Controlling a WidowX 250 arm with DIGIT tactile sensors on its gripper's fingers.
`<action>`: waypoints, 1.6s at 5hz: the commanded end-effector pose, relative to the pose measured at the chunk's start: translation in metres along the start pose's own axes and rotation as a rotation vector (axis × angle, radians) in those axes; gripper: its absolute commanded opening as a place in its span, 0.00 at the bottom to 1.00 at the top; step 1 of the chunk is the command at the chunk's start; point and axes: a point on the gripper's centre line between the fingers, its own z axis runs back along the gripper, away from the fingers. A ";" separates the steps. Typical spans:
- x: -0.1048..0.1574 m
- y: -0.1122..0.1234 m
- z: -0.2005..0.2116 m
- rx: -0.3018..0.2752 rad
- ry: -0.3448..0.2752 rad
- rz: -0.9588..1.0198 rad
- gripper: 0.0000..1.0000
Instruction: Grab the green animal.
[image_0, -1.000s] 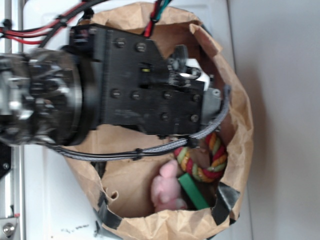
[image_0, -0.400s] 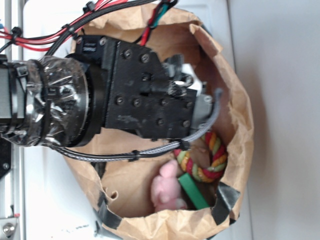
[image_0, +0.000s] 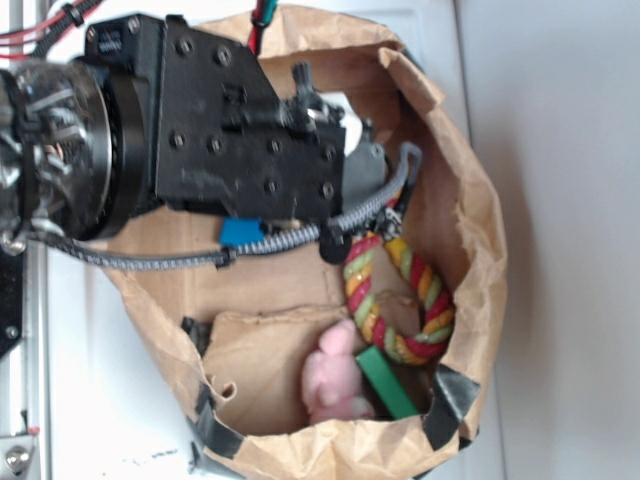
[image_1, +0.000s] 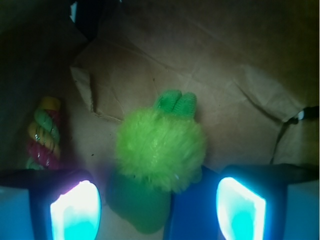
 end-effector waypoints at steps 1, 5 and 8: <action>0.019 0.003 0.005 -0.048 -0.006 0.048 1.00; 0.017 0.000 -0.018 -0.043 0.016 0.041 1.00; 0.003 -0.008 -0.030 -0.035 -0.028 0.042 0.00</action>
